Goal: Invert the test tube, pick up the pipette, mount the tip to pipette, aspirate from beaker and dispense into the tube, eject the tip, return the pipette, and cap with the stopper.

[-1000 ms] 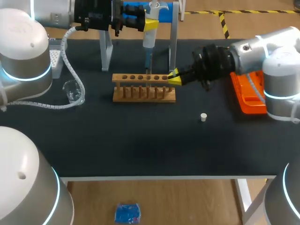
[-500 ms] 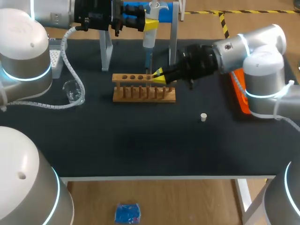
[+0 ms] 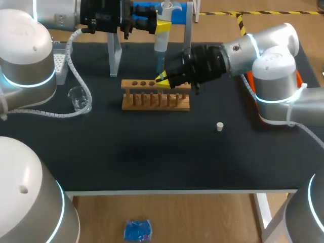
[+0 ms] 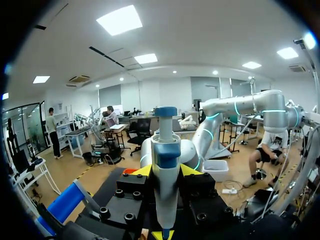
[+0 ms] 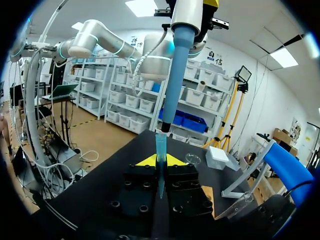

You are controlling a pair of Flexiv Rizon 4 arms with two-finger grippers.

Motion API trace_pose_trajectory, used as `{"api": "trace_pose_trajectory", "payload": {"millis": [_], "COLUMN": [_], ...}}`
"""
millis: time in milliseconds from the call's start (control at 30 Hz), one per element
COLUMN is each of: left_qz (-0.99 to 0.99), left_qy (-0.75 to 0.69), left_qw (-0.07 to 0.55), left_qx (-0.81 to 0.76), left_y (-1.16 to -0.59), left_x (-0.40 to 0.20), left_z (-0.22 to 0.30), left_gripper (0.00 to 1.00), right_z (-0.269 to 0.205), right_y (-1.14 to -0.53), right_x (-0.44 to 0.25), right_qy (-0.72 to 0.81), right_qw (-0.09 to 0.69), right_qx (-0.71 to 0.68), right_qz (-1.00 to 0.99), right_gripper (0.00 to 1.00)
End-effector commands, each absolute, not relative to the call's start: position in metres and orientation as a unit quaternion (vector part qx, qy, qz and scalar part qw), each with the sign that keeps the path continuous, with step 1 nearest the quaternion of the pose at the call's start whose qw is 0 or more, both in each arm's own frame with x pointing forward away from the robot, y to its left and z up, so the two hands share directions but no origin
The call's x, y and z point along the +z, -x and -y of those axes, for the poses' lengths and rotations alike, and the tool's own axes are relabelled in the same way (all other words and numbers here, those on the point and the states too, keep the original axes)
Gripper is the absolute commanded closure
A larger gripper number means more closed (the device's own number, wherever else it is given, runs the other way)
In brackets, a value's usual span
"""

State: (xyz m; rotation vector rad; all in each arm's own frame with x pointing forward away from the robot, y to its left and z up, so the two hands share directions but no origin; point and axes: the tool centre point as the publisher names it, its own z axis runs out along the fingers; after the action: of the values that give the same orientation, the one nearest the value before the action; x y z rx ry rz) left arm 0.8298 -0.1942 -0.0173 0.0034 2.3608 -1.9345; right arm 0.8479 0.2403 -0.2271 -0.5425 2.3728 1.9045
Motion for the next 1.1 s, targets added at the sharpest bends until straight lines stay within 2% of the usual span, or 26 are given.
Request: {"api": "trace_pose_trajectory", "payload": {"millis": [33, 1100], "left_qz": [-0.772, -0.761], "left_qy": [-0.001, 0.008], "left_qw": [0.046, 0.051], "left_qx": [-0.634, -0.647], "left_y": [-0.8291, -0.8266], "left_x": [-0.0176, -0.0178], "left_z": [0.1942, 0.1927], "left_gripper": [1.00, 1.00], "right_z": [-0.2406, -0.2373], "right_y": [-0.8479, -0.8500], "right_x": [-0.2261, -0.2287], "right_qy": [0.176, 0.169], "right_qw": [0.024, 0.027], "right_qx": [0.616, 0.620], "right_qz": [-0.767, -0.766], "right_gripper": [1.00, 1.00]}}
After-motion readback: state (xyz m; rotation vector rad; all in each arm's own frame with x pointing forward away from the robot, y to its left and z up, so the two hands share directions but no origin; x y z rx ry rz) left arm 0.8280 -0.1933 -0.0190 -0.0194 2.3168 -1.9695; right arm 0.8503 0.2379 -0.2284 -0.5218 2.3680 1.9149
